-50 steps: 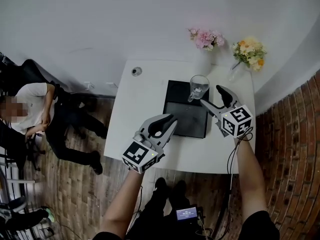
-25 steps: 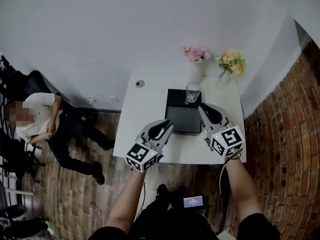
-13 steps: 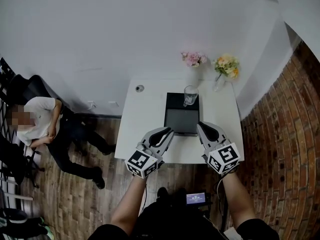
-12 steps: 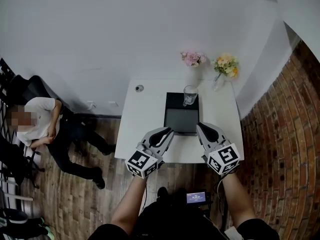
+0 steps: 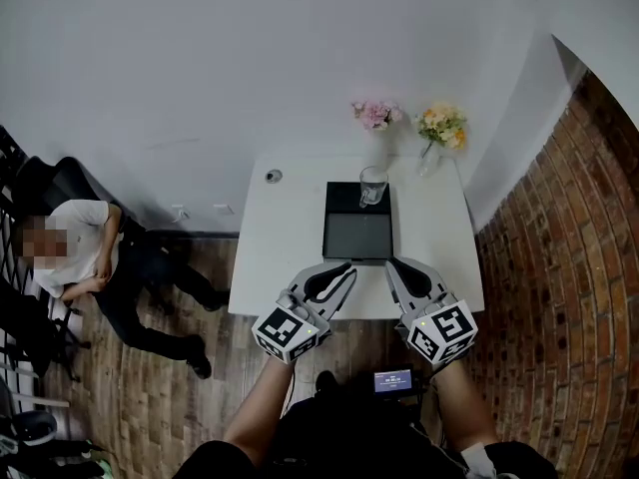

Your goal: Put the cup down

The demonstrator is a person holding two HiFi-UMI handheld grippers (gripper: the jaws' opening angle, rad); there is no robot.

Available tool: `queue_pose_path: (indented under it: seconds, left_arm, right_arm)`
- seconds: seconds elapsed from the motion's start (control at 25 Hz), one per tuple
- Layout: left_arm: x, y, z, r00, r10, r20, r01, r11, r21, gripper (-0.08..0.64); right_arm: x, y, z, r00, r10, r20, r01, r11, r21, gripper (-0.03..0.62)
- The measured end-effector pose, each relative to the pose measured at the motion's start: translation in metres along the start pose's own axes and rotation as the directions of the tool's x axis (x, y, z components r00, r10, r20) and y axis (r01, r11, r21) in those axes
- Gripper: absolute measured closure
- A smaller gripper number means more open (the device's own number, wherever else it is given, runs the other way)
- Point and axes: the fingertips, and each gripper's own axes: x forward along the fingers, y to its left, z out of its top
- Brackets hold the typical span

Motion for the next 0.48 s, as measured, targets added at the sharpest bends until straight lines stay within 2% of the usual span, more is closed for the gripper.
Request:
queue_pose_path:
  seconds: [0.24, 0.48]
  left_arm:
    - [-0.011, -0.018, -0.008, 0.999, -0.036, -0.034, 0.036, 0.999, 0.003, 0.509]
    - [-0.012, -0.020, -0.011, 0.999, -0.041, -0.032, 0.040, 0.999, -0.020, 0.509]
  right_arm:
    - [-0.017, 0.010, -0.011, 1.000, -0.011, -0.015, 0.012, 1.000, 0.029, 0.581]
    - [-0.015, 0.014, -0.005, 1.000, -0.008, -0.015, 0.008, 1.000, -0.014, 0.581]
